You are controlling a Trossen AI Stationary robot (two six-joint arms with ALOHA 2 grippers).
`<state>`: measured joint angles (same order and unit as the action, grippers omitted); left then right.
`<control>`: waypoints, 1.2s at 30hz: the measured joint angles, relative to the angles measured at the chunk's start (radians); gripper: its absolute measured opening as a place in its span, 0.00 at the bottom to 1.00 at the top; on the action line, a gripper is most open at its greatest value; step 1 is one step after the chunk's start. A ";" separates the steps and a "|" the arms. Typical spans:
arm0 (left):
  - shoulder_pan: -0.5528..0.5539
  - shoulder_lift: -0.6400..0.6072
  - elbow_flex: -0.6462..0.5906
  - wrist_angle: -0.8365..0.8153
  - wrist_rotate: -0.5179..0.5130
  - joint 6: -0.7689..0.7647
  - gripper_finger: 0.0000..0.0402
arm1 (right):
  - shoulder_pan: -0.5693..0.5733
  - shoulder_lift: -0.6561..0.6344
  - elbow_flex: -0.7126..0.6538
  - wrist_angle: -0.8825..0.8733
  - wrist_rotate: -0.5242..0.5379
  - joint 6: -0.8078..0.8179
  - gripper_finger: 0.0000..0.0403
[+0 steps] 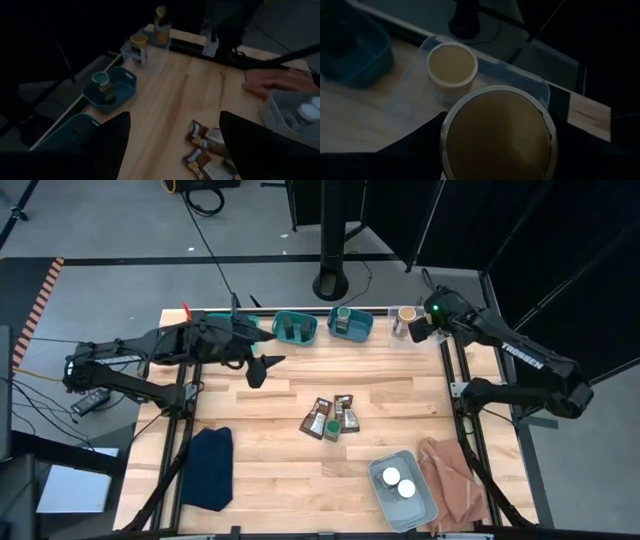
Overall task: Sort spices by type
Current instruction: Put the brown seasoning bottle into the transparent bin
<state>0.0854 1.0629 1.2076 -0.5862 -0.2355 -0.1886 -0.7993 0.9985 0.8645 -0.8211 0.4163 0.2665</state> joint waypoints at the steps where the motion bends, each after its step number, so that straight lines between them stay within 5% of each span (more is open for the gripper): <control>1: 0.007 0.006 0.000 0.009 -0.002 -0.001 0.77 | -0.007 0.010 -0.016 0.031 0.001 0.001 0.70; 18: 0.046 0.018 0.000 0.018 -0.007 -0.032 0.77 | -0.074 0.186 -0.056 0.217 0.008 0.133 0.70; 36: 0.046 0.018 0.000 0.018 -0.008 -0.034 0.77 | -0.081 0.262 -0.057 0.204 -0.005 0.239 0.75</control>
<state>0.1310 1.0809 1.2076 -0.5678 -0.2434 -0.2226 -0.8806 1.2602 0.8074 -0.6168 0.4110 0.5056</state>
